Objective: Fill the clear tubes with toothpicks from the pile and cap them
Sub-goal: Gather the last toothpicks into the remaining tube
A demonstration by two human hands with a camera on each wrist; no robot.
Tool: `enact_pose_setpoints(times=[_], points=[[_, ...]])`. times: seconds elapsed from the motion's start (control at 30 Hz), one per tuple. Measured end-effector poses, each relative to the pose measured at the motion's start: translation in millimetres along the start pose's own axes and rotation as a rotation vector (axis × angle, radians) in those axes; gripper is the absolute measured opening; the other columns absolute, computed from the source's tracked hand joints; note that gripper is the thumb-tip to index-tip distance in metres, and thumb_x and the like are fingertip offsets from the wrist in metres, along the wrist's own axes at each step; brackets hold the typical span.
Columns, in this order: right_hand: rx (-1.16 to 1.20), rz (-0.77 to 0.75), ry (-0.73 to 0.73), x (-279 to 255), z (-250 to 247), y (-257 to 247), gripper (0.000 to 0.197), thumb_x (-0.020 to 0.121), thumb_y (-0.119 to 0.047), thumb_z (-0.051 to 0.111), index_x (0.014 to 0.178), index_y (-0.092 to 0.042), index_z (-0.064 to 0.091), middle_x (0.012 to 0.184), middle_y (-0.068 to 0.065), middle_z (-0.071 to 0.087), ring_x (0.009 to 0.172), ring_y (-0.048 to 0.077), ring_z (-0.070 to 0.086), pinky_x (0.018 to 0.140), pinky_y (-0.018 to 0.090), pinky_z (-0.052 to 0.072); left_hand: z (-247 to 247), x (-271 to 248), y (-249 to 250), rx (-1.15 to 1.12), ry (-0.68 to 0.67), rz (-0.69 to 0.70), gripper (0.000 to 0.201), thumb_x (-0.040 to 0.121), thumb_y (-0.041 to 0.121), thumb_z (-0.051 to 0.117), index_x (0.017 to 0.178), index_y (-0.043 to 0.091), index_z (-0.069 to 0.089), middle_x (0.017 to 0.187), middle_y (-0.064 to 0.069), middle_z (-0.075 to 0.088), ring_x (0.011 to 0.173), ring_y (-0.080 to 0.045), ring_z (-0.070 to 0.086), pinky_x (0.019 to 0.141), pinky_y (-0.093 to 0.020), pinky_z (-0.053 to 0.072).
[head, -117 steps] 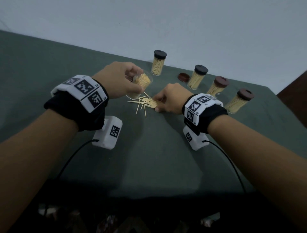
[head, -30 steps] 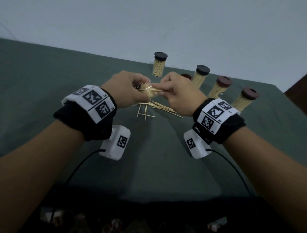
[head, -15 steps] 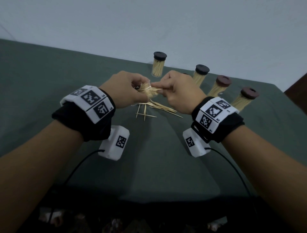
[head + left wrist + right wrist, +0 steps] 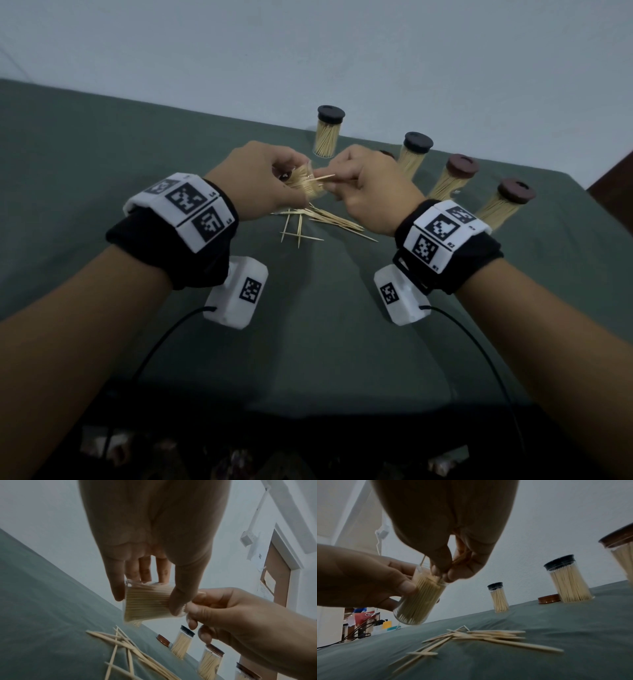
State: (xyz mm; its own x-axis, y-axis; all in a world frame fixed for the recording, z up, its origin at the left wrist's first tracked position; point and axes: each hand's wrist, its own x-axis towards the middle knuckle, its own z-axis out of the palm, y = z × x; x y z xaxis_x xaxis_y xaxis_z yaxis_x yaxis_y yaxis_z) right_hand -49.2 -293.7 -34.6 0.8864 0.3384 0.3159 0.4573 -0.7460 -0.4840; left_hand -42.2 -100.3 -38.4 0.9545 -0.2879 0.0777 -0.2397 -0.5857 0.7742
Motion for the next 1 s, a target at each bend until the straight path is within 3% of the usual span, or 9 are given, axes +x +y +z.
enact_pose_setpoints(times=[0.07,0.17,0.3,0.43,0.57,0.67,0.77,0.9,1.0], points=[[-0.031,-0.015,-0.034,-0.3,-2.0,0.1,0.032,0.089,-0.002,0.059,0.109,-0.023,0.074,0.096,-0.007,0.058,0.086,0.002,0.051,0.074,0.002,0.037,1.5,-0.2,-1.2,-0.009,-0.014,-0.004,0.044,0.071,0.025,0.083,0.111,0.035,0.068,0.098,0.011,0.072,0.088,-0.009,0.070,0.090,-0.039,0.056],[0.047,0.014,0.083,0.7,-4.3,-0.8,0.020,0.085,-0.011,0.070,0.100,-0.022,0.077,0.091,-0.008,0.070,0.081,-0.001,0.061,0.073,0.005,0.043,5.2,-0.9,0.3,-0.016,-0.053,0.004,0.045,0.067,0.029,0.082,0.110,0.038,0.069,0.098,0.011,0.073,0.089,-0.009,0.070,0.090,-0.041,0.056],[0.047,0.005,0.175,2.2,-4.8,-1.8,0.011,0.080,-0.018,0.078,0.090,-0.022,0.078,0.086,-0.012,0.062,0.078,0.000,0.056,0.070,0.008,0.043,6.7,-0.2,1.4,-0.028,-0.057,0.011,0.054,0.060,0.038,0.080,0.112,0.040,0.068,0.103,0.010,0.072,0.092,-0.008,0.069,0.092,-0.040,0.055],[-0.003,-0.020,0.077,3.8,-5.4,0.3,0.019,0.085,-0.008,0.069,0.098,-0.021,0.077,0.088,-0.018,0.059,0.076,-0.006,0.055,0.076,0.009,0.044,2.2,1.6,-1.8,-0.031,-0.018,0.017,0.050,0.068,0.028,0.084,0.114,0.036,0.067,0.105,0.009,0.071,0.093,-0.008,0.069,0.092,-0.038,0.055],[-0.024,-0.046,0.048,2.9,-5.1,-2.1,0.022,0.085,-0.007,0.070,0.097,-0.023,0.078,0.090,-0.012,0.069,0.081,-0.002,0.059,0.075,0.006,0.042,2.8,1.5,-3.5,-0.030,-0.026,0.011,0.050,0.069,0.028,0.084,0.116,0.034,0.067,0.107,0.010,0.071,0.094,-0.007,0.068,0.093,-0.038,0.055],[0.052,0.047,0.118,2.8,-7.2,-4.4,0.013,0.078,-0.017,0.078,0.089,-0.023,0.078,0.082,-0.010,0.069,0.073,-0.003,0.060,0.069,0.006,0.042,6.6,-0.9,-0.6,-0.012,-0.062,0.025,0.055,0.062,0.037,0.082,0.115,0.037,0.068,0.104,0.013,0.071,0.095,-0.006,0.068,0.095,-0.040,0.053],[-0.007,0.041,0.238,4.3,-9.4,-1.8,0.012,0.075,-0.022,0.081,0.086,-0.023,0.077,0.085,-0.010,0.063,0.075,0.003,0.057,0.068,0.011,0.043,6.2,-1.1,2.1,-0.034,-0.053,0.036,0.050,0.064,0.034,0.082,0.112,0.039,0.068,0.102,0.013,0.072,0.092,-0.006,0.069,0.093,-0.039,0.054],[0.009,-0.021,0.173,5.1,-8.5,-0.4,0.025,0.083,-0.001,0.066,0.096,-0.018,0.078,0.091,-0.005,0.068,0.084,0.008,0.064,0.079,0.020,0.053,3.1,-1.4,2.8,-0.086,0.003,0.024,0.054,0.058,0.040,0.078,0.111,0.038,0.069,0.102,0.011,0.072,0.087,-0.006,0.070,0.089,-0.036,0.057],[0.025,-0.034,0.146,3.4,-6.5,-2.9,0.021,0.082,-0.002,0.070,0.094,-0.017,0.078,0.088,-0.006,0.072,0.078,0.000,0.063,0.074,0.006,0.045,4.4,-2.8,2.0,-0.087,-0.021,0.033,0.051,0.062,0.035,0.079,0.111,0.036,0.069,0.100,0.011,0.073,0.088,-0.008,0.070,0.089,-0.039,0.057]])
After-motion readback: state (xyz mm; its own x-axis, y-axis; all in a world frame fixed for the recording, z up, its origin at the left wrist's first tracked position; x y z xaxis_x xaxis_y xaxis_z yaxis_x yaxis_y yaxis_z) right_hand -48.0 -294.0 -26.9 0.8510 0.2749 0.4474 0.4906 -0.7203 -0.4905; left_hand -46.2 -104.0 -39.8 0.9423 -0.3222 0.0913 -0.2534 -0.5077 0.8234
